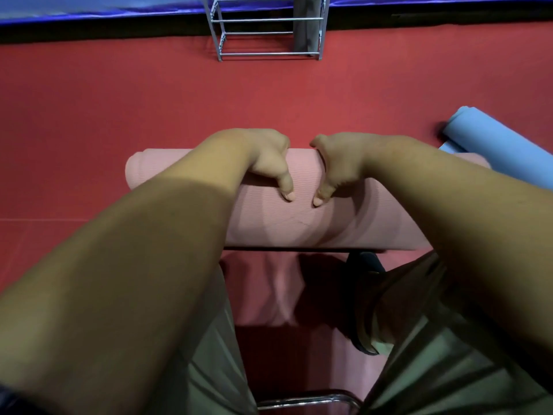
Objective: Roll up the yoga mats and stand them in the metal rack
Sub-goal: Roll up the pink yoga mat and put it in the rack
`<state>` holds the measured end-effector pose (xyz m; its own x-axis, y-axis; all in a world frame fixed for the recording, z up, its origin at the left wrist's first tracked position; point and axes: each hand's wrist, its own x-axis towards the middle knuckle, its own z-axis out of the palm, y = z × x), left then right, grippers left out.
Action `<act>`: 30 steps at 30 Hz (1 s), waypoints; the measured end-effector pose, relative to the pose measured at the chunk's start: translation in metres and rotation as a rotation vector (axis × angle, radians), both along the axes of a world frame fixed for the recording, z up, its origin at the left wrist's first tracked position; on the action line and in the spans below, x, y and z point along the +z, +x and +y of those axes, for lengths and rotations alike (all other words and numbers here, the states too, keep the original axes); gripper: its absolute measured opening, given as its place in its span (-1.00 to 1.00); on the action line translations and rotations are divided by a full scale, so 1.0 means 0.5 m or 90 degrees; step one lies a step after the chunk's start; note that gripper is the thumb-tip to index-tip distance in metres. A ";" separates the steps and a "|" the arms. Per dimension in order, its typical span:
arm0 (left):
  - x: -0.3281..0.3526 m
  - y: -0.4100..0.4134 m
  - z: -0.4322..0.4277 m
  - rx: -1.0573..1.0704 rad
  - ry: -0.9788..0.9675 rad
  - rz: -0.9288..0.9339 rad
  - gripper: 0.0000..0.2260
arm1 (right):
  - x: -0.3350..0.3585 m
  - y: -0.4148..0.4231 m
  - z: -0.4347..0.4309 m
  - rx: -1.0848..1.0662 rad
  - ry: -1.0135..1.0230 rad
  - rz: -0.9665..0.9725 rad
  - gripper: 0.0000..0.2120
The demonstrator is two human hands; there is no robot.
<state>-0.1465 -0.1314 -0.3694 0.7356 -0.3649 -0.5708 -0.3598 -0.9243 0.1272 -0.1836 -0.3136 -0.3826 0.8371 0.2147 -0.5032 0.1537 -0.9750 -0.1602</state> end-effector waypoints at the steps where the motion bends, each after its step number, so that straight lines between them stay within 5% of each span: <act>1: -0.002 0.000 -0.001 0.000 0.006 0.002 -0.19 | 0.002 0.002 0.000 0.001 0.000 -0.006 0.15; 5: -0.006 0.000 -0.009 -0.013 0.046 -0.025 0.08 | 0.006 0.010 -0.008 -0.001 0.002 0.010 -0.20; 8: -0.005 -0.003 -0.004 -0.049 0.076 -0.079 0.23 | 0.008 0.019 -0.029 -0.046 0.037 0.048 -0.22; 13: -0.008 -0.010 0.010 -0.115 0.066 -0.187 0.12 | 0.025 0.029 -0.041 -0.077 0.094 0.061 -0.26; 16: -0.005 -0.003 0.020 -0.118 0.039 -0.204 -0.04 | 0.032 0.028 -0.030 -0.065 0.075 0.083 -0.15; 21: -0.004 0.005 0.031 -0.075 0.009 -0.169 -0.21 | 0.035 0.022 0.011 -0.013 -0.008 0.058 0.43; 27: -0.002 0.029 0.045 -0.044 0.011 -0.179 -0.21 | 0.014 0.016 0.050 0.023 -0.136 -0.117 -0.02; 30: 0.015 0.058 0.040 -0.039 0.010 -0.254 -0.18 | 0.034 0.057 0.045 0.013 -0.151 -0.203 -0.09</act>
